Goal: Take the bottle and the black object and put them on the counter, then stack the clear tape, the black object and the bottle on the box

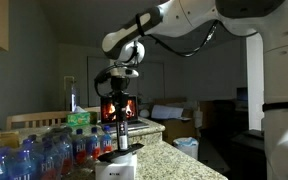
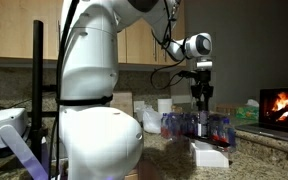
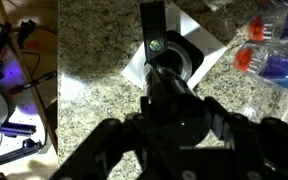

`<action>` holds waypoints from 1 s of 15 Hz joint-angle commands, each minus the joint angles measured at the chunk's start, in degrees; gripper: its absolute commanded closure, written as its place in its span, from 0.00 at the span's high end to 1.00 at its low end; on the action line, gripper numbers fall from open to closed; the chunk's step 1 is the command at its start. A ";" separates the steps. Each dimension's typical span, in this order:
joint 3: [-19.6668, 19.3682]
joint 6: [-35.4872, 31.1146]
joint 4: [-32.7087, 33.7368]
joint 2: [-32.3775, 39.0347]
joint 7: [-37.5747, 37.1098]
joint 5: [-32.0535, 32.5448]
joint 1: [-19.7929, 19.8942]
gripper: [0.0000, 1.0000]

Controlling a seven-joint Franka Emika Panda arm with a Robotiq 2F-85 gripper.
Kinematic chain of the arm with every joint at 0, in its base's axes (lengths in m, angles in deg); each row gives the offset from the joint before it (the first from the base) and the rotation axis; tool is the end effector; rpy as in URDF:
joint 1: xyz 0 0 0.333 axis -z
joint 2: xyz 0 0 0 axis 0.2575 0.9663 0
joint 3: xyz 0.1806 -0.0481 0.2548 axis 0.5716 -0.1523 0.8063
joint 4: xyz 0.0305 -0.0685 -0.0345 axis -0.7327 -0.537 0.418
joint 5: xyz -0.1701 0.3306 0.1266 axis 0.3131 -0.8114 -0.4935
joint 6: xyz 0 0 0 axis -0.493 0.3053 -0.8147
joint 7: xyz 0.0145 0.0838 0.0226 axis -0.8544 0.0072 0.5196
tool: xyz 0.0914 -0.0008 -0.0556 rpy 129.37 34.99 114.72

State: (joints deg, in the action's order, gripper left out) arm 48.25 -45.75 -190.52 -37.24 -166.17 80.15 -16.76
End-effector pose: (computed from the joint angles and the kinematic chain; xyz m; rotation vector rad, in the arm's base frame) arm 0.5526 0.0521 0.5217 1.9797 -2.4342 -0.0532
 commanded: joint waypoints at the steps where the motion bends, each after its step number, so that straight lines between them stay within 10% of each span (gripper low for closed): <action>1: -0.30 -0.68 0.29 0.08 0.57 -1.13 -0.12 0.31; 15: -0.38 -0.98 0.35 0.21 0.40 -1.19 -0.09 0.31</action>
State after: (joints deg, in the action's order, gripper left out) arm 48.25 -46.87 -190.51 -36.85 -166.17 80.15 -16.77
